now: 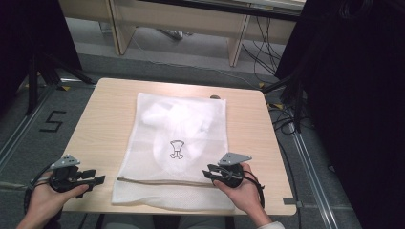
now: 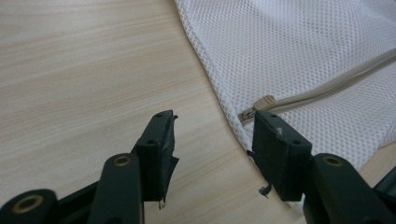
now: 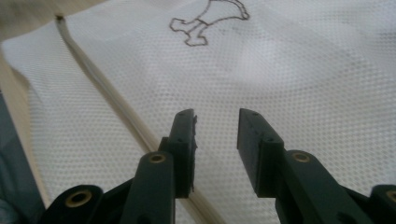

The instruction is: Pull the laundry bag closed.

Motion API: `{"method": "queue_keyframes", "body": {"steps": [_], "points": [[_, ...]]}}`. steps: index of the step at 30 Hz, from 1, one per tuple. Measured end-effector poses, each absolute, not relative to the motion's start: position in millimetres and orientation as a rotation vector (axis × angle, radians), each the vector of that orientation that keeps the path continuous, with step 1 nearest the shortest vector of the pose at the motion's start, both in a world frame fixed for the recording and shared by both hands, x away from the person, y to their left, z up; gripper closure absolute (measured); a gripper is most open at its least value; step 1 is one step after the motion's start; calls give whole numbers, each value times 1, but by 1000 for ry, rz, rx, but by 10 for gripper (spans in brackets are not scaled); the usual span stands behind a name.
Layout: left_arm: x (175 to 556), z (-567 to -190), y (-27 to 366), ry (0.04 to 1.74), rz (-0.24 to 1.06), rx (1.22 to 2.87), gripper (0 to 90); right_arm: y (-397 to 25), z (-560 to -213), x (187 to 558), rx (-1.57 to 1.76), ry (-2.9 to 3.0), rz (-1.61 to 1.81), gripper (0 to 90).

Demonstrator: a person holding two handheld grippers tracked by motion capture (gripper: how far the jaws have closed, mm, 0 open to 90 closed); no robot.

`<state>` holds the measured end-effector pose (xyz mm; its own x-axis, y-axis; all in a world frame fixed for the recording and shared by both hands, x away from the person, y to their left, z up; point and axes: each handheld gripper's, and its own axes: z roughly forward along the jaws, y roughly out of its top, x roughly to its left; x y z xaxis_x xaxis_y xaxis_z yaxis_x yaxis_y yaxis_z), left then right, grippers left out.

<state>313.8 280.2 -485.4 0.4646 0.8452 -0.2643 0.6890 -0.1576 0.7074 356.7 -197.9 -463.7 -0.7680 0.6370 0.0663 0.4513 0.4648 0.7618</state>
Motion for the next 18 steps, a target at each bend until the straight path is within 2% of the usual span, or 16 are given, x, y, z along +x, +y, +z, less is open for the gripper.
{"method": "queue_keyframes", "body": {"steps": [2,3,5,7,18], "points": [[314,-486,280,1283,240,1907,482,-190,-463,357,910,2503,1188,698],[314,-484,284,1268,240,1957,481,-185,-463,357,898,2508,1202,704],[313,-486,281,1293,234,1902,477,-173,-462,358,868,2538,1207,709],[314,-485,284,1280,233,1957,475,-160,-460,359,835,2554,1215,714],[315,-487,284,1291,216,1961,468,-91,-457,361,658,2645,1243,733]]}}
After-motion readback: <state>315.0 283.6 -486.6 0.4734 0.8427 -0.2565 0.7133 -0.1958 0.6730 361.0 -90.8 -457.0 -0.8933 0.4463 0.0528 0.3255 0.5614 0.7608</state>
